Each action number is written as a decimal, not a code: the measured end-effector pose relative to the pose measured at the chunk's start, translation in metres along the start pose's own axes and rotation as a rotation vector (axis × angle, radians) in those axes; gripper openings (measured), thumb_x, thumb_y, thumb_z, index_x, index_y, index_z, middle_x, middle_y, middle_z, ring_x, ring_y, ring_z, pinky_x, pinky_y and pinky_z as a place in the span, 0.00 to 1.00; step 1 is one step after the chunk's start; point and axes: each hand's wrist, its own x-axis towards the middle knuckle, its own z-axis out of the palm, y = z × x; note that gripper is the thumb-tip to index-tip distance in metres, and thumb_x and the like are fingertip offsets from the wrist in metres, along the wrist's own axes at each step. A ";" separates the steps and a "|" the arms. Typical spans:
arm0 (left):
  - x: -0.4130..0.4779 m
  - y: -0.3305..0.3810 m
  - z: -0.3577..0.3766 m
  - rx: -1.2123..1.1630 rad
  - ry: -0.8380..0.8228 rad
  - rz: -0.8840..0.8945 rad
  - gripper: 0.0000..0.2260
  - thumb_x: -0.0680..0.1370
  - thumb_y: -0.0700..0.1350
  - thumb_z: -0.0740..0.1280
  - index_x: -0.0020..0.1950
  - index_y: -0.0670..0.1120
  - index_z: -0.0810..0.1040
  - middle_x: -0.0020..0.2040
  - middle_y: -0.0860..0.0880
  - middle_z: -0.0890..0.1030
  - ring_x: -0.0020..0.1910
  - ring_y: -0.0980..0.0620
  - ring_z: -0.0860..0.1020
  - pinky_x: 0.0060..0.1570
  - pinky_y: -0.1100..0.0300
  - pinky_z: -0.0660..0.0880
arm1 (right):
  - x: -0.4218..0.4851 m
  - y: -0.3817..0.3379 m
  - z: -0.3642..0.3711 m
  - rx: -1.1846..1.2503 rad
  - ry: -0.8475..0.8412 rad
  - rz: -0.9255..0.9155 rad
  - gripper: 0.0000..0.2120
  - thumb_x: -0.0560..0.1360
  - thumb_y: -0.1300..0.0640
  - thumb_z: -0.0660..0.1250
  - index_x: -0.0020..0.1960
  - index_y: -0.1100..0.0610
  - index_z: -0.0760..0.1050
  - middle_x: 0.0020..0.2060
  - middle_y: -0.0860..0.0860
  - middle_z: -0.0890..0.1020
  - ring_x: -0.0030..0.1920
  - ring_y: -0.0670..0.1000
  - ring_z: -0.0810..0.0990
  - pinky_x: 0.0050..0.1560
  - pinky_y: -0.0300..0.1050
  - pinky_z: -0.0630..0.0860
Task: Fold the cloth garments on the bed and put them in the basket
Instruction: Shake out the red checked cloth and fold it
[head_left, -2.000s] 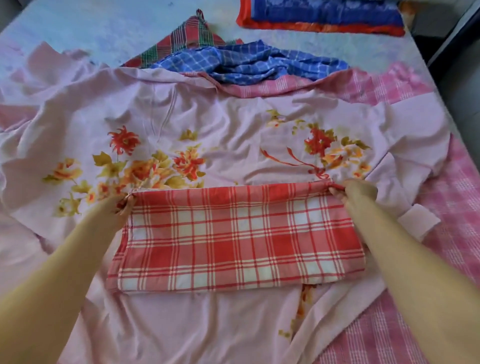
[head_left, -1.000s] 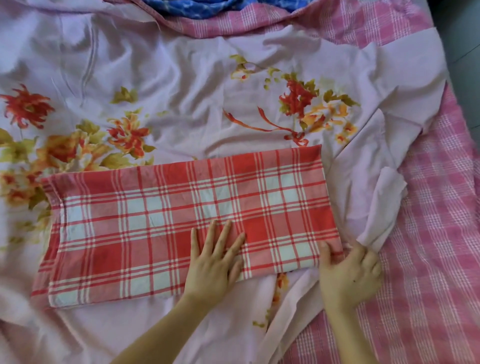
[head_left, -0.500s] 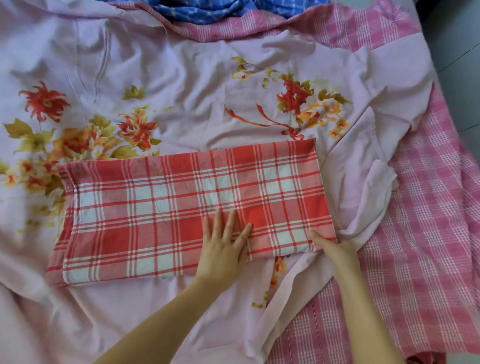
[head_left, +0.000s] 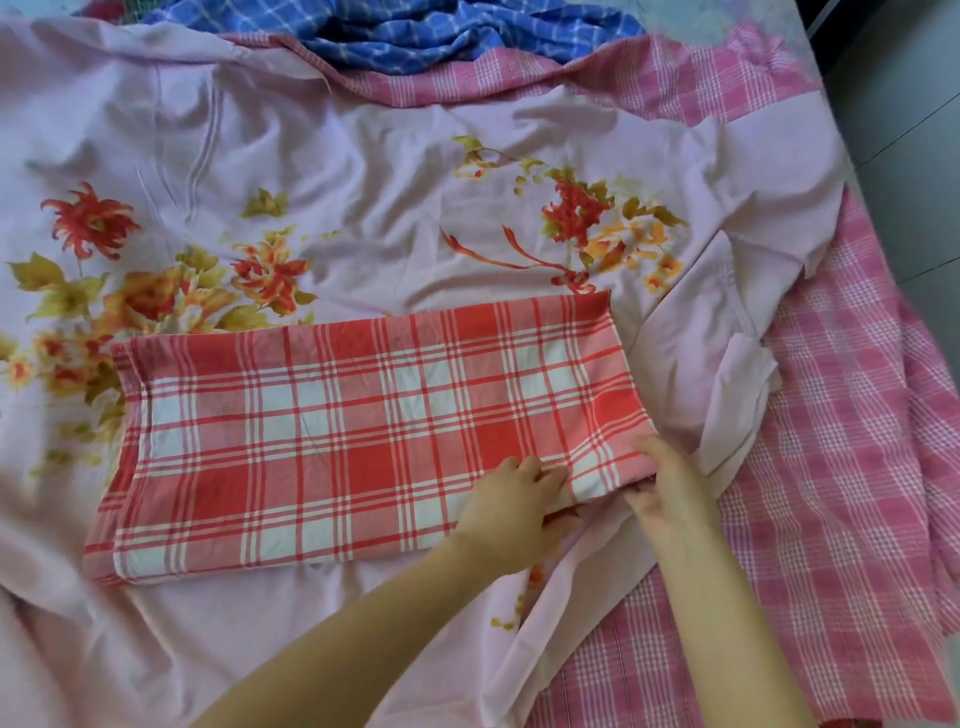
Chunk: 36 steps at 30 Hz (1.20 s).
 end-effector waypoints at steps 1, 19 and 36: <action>-0.004 -0.005 -0.011 -0.141 -0.093 -0.050 0.21 0.79 0.60 0.56 0.68 0.52 0.71 0.55 0.50 0.76 0.52 0.48 0.75 0.46 0.57 0.71 | -0.006 0.002 0.003 -0.042 -0.006 -0.055 0.08 0.73 0.68 0.63 0.38 0.58 0.75 0.33 0.51 0.78 0.37 0.50 0.77 0.37 0.41 0.74; -0.006 -0.145 -0.104 -0.711 0.496 -0.807 0.22 0.75 0.52 0.69 0.64 0.45 0.67 0.51 0.49 0.76 0.49 0.48 0.76 0.52 0.54 0.74 | -0.058 0.150 0.088 -1.292 -1.006 -1.123 0.04 0.69 0.53 0.63 0.38 0.52 0.72 0.68 0.54 0.72 0.71 0.53 0.67 0.72 0.51 0.54; -0.093 -0.127 -0.016 0.149 0.415 -0.183 0.18 0.75 0.44 0.58 0.61 0.39 0.77 0.61 0.43 0.78 0.61 0.42 0.76 0.57 0.50 0.76 | -0.012 0.089 0.088 -0.575 -0.481 -0.047 0.21 0.66 0.48 0.75 0.57 0.49 0.74 0.50 0.49 0.83 0.52 0.52 0.82 0.50 0.50 0.79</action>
